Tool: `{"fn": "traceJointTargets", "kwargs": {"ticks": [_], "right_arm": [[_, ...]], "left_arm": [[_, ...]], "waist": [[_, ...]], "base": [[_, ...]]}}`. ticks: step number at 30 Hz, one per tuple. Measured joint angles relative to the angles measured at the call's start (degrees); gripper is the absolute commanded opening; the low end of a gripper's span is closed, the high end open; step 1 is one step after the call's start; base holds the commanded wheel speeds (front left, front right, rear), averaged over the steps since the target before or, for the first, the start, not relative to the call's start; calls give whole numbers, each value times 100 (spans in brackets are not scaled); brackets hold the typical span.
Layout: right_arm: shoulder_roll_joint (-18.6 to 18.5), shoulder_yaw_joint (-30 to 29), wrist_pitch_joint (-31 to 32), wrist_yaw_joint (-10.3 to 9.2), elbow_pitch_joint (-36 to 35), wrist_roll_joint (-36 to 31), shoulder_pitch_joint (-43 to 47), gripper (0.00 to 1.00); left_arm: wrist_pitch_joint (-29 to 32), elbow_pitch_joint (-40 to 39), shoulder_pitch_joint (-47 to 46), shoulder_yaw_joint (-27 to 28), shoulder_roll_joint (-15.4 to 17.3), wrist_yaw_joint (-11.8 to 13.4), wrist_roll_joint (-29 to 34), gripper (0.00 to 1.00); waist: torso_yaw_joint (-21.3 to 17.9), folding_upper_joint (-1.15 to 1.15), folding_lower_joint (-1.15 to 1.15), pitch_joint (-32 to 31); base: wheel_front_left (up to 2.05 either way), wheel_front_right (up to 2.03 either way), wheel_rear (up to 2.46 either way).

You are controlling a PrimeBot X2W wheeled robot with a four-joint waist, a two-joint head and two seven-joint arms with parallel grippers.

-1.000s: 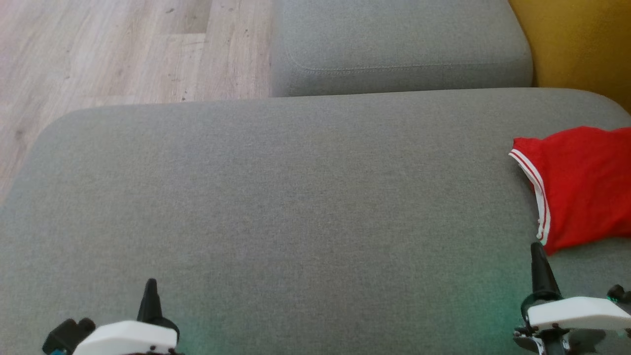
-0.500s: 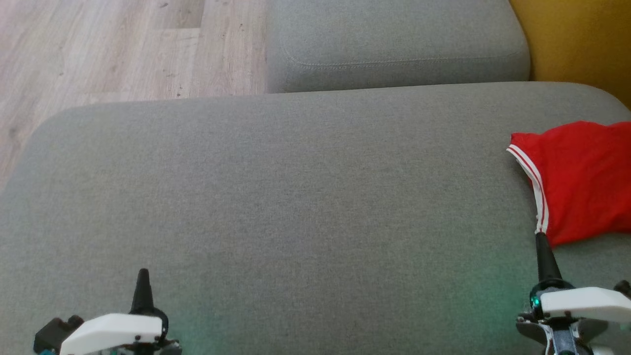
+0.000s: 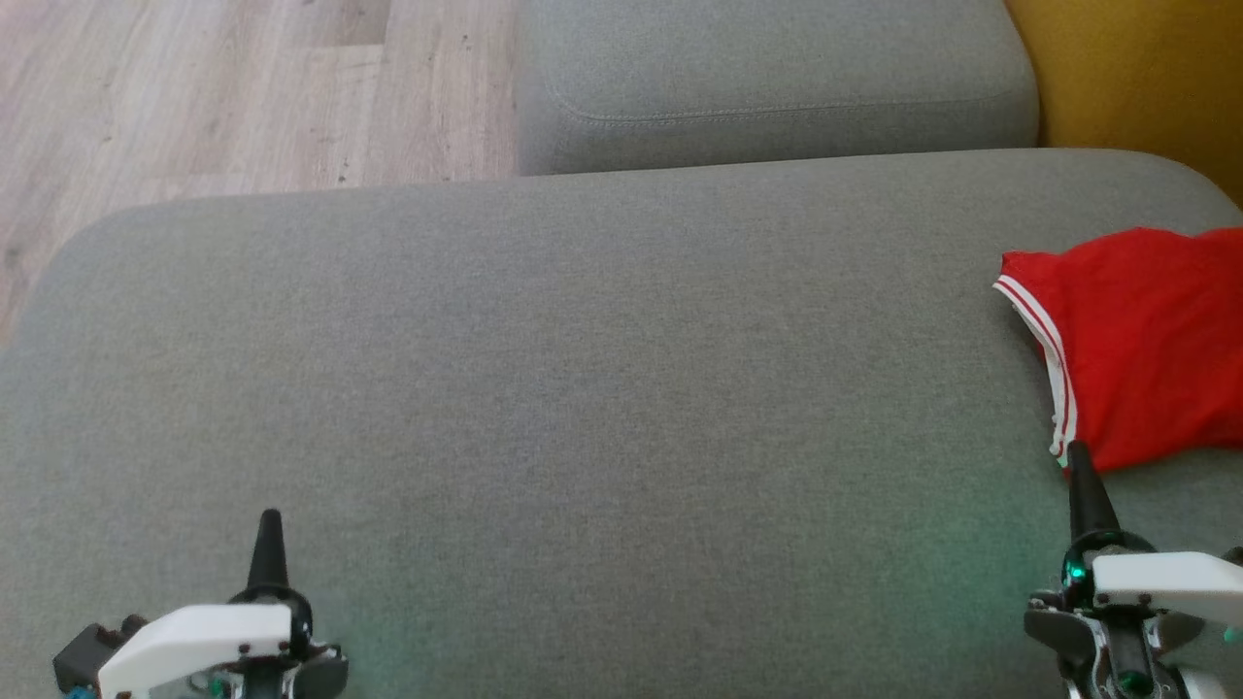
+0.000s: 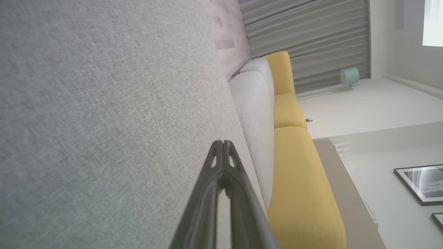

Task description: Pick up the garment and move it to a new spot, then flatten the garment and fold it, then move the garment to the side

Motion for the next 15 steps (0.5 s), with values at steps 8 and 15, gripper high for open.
{"fn": "traceJointTargets", "kwargs": {"ticks": [8, 15], "right_arm": [[0, -42, 98, 0, 16, 535, -68, 0], [0, -92, 157, 0, 29, 989, -128, 0]], "left_arm": [[115, 5, -67, 227, -132, -151, -335, 0], [224, 9, -104, 434, -199, -256, -630, 0]], "waist": [[-32, 0, 0, 43], [-60, 0, 0, 80]], "base": [[0, 0, 0], [0, 0, 0]]}}
